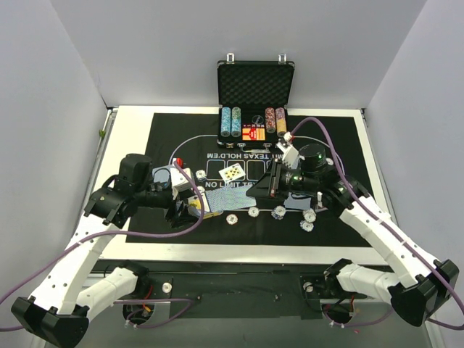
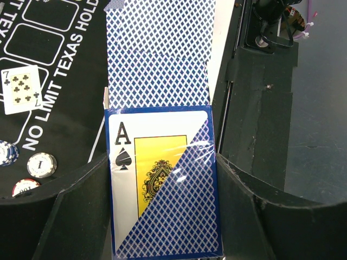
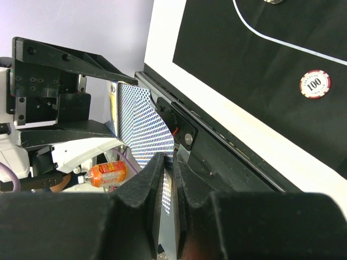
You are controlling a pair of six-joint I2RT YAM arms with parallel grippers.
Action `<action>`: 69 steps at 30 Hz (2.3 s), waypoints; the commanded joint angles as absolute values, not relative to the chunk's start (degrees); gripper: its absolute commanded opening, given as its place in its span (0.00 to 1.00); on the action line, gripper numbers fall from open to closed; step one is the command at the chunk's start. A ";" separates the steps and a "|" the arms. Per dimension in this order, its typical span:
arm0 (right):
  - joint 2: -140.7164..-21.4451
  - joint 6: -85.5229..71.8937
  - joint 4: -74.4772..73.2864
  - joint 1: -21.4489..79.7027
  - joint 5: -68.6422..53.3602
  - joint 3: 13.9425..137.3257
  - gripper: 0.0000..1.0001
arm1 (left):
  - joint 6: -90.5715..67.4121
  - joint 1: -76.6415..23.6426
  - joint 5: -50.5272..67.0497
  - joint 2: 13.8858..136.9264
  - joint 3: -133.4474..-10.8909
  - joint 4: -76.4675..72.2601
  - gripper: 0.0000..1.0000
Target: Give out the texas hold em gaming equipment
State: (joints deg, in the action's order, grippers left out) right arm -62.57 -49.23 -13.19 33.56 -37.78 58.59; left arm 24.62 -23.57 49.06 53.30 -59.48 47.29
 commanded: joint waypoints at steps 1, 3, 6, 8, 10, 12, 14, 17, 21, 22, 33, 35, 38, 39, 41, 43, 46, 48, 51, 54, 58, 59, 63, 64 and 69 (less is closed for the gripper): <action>-59.77 -48.25 -13.97 31.73 -41.04 59.68 0.08 | 24.43 -23.73 51.15 52.12 -59.94 44.12 0.00; -59.15 -47.90 -14.15 30.85 -41.48 59.85 0.07 | 24.43 -23.73 51.15 52.12 -59.94 44.12 0.00; -58.80 -47.55 -14.06 29.97 -41.49 60.55 0.01 | 24.35 -23.73 51.15 52.21 -59.94 44.12 0.00; -59.24 -47.02 -14.41 29.10 -41.48 61.52 0.00 | 24.35 -23.73 51.15 52.38 -59.94 44.12 0.00; -60.03 -45.88 -15.73 27.61 -41.31 63.10 0.00 | 24.35 -23.73 51.15 52.21 -60.03 44.21 0.00; -60.99 -44.83 -17.05 25.42 -41.22 64.77 0.00 | 24.43 -23.73 51.06 52.29 -60.20 44.30 0.00; -62.05 -44.38 -17.58 23.13 -41.31 66.53 0.00 | 24.35 -23.73 50.98 52.29 -60.29 44.47 0.00; -64.06 -43.43 -17.66 21.63 -40.70 68.72 0.00 | 24.52 -23.73 50.89 52.12 -60.47 44.91 0.00; -67.67 -38.43 -20.90 21.09 -36.05 72.67 0.00 | 24.61 -23.73 50.98 52.29 -60.64 45.00 0.00; -69.59 -34.75 -22.74 21.18 -32.12 75.03 0.00 | 24.52 -23.73 51.06 52.29 -60.64 44.91 0.00; -100.09 -14.51 -43.15 38.22 22.89 100.53 0.00 | 24.17 -23.91 51.15 52.21 -61.44 45.26 0.00; -105.63 -12.75 -45.26 40.59 29.22 105.28 0.00 | 24.34 -23.99 50.98 51.95 -61.44 45.44 0.00; -113.61 -9.59 -47.28 43.85 38.39 112.66 0.00 | 24.70 -24.08 50.71 51.68 -61.44 46.14 0.00; -116.51 -8.54 -47.37 44.38 41.19 114.94 0.00 | 24.78 -24.08 50.71 51.77 -61.52 46.32 0.00; -120.91 -7.13 -47.37 45.70 43.67 118.37 0.00 | 24.87 -24.08 50.63 51.59 -61.61 46.58 0.00; -125.21 -6.25 -47.99 46.49 45.78 121.80 0.00 | 25.05 -24.17 50.71 51.59 -61.79 47.02 0.00; -129.71 -5.98 -48.08 47.11 44.92 124.53 0.00 | 25.14 -24.17 50.63 51.42 -61.79 47.46 0.00; -132.71 -6.24 -48.08 47.29 43.86 126.29 0.00 | 25.14 -24.26 50.63 51.50 -61.88 47.64 0.00; -136.39 -7.03 -48.08 47.37 41.76 127.70 0.00 | 25.14 -24.26 50.45 51.50 -62.23 47.81 0.00; -138.86 -7.38 -48.34 47.64 40.96 128.14 0.00 | 25.05 -24.26 50.45 51.59 -62.49 47.81 0.00; -140.10 -8.35 -48.52 47.99 38.42 126.40 0.00 | 25.05 -24.26 50.19 51.68 -62.75 47.81 0.00; -139.92 -8.61 -48.52 48.25 37.89 126.21 0.00 | 25.05 -24.26 50.27 51.68 -62.84 47.81 0.00; -139.40 -10.02 -47.64 48.60 32.79 124.02 0.00 | 25.14 -24.35 50.36 51.94 -62.67 47.46 0.00; -139.39 -10.28 -47.38 48.60 31.13 123.06 0.00 | 24.96 -24.35 50.36 51.86 -62.67 47.46 0.00; -138.78 -11.34 -45.35 48.96 25.24 121.38 0.00 | 24.87 -24.35 50.27 51.51 -62.67 47.37 0.00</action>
State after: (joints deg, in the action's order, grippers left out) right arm -141.21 -9.54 -44.73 48.31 30.41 122.50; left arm 24.62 -23.97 49.01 52.56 -59.92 48.49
